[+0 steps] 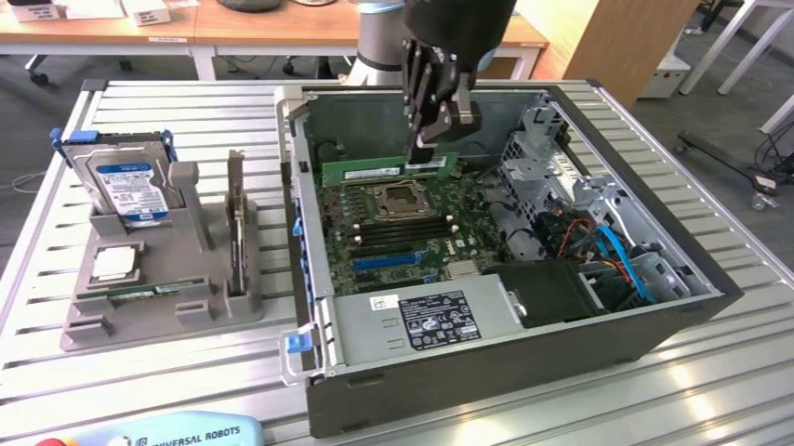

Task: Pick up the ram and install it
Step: 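Pick up the ram and move it above insertion slot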

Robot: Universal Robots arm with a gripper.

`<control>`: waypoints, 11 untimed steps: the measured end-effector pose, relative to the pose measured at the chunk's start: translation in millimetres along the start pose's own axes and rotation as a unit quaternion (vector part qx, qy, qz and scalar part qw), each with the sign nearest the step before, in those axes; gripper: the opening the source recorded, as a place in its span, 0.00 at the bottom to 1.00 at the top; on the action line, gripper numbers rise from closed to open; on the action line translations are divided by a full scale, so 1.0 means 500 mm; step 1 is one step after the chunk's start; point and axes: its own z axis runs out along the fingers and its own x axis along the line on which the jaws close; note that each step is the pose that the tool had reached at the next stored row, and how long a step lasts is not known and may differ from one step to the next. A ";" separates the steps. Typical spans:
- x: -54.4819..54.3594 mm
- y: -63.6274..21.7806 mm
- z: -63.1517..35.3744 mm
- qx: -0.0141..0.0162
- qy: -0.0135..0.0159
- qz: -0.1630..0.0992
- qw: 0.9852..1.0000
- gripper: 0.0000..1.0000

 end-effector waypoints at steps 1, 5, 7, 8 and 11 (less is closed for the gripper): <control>0.000 -0.005 0.000 0.000 0.000 0.000 1.000 0.11; -0.001 -0.020 0.000 0.000 0.000 0.003 1.000 0.11; -0.001 -0.025 0.000 0.000 0.000 0.006 1.000 0.11; -0.002 -0.027 0.000 0.000 0.000 0.007 1.000 0.11; -0.003 -0.033 0.000 0.000 0.000 0.013 1.000 0.11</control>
